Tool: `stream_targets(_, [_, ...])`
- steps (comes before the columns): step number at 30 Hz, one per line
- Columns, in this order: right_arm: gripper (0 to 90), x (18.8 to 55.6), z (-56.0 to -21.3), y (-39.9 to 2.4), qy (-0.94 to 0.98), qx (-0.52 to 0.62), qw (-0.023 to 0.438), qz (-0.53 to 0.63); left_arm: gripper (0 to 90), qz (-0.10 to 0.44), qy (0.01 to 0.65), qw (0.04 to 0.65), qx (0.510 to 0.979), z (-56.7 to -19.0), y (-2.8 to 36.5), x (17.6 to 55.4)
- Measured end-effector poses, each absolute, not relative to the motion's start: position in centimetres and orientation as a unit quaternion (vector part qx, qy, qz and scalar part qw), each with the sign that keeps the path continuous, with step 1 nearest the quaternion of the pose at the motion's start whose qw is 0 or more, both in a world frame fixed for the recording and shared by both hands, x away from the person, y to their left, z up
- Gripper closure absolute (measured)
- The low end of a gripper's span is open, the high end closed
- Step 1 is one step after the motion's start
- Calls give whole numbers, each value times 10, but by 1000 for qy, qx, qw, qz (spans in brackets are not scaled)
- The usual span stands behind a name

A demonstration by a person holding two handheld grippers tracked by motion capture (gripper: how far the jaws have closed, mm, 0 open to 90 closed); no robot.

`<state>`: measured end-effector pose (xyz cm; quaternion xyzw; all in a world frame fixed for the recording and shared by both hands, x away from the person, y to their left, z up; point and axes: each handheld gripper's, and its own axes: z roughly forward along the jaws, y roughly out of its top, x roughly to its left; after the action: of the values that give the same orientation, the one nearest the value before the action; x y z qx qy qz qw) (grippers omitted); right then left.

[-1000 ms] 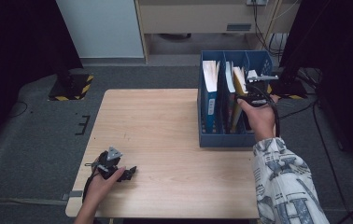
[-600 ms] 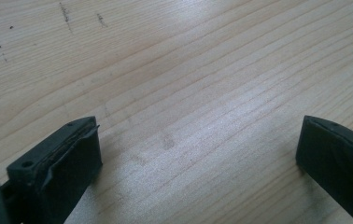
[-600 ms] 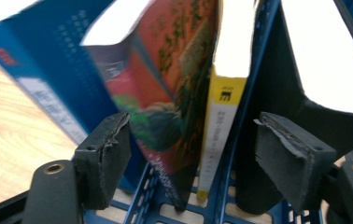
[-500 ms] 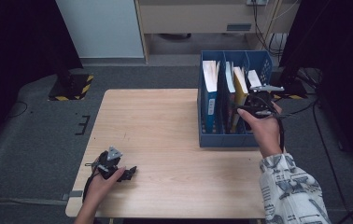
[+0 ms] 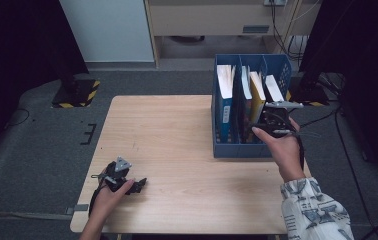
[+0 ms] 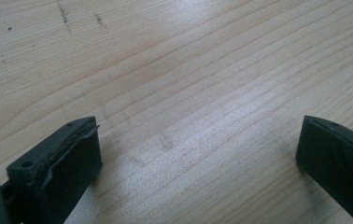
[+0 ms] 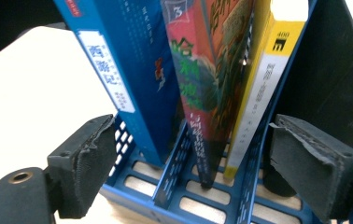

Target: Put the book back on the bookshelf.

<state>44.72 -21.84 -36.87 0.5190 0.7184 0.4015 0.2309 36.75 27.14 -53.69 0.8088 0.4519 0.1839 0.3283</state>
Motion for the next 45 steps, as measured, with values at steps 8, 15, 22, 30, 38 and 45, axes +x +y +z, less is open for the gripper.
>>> stream_targets(8, [99,422,-376,-219,724,507,213,416,0,183,451,329,809,-537,271,368])
stream_targets(15, [89,412,-384,-213,734,493,203,421,0,183,450,329,810,-537,271,369])
stream_targets(22, [82,400,-400,-205,747,474,193,425,0,181,448,329,811,-537,269,369])
stream_targets(30, [85,393,-428,-196,756,470,174,420,0,181,446,329,812,-537,268,370])
stream_targets(38, [89,395,-442,-188,765,464,171,412,0,179,441,327,817,-536,268,371])
stream_targets(45, [89,400,-447,-177,768,459,169,414,0,179,439,328,817,-537,267,372])
